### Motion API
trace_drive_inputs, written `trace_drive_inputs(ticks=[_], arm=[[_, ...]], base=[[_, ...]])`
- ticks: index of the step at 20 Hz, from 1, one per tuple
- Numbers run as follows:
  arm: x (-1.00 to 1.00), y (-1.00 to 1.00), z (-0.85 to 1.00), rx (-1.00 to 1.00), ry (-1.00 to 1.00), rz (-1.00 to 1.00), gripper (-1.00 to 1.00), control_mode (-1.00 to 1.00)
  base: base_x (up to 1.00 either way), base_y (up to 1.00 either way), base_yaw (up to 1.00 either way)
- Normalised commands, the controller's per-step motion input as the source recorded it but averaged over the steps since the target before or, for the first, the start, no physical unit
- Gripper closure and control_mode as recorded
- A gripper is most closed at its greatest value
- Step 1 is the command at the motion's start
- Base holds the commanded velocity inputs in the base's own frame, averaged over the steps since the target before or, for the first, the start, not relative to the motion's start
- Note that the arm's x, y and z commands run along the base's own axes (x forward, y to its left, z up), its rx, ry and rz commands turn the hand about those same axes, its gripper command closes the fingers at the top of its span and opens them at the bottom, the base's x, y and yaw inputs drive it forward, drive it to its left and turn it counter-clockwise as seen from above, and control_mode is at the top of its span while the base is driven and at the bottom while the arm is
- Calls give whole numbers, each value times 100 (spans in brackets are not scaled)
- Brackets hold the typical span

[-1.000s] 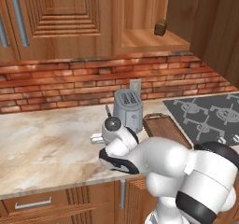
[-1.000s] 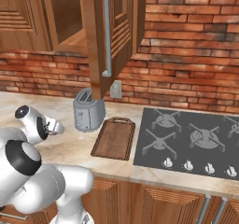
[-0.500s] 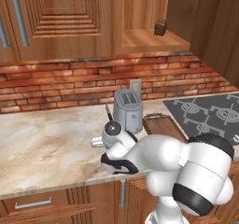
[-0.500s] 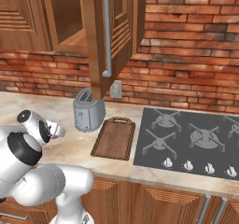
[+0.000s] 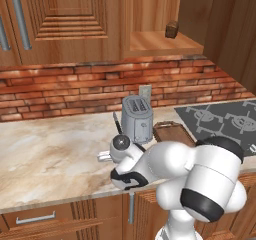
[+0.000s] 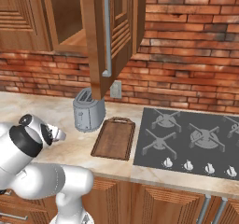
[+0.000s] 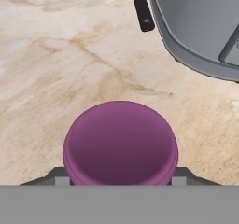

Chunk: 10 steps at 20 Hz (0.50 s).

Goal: Pick the bread, place it on the cutting board, pick the jam, place it on the counter, and close the cabinet.

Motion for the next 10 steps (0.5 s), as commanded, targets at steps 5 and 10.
trace_drive_inputs(ticks=[5,10], arm=[[0,0,-11,0,0,0,100,-100],[0,0,-7,0,0,0,100,-100]], base=[[0,0,0],[0,0,0]])
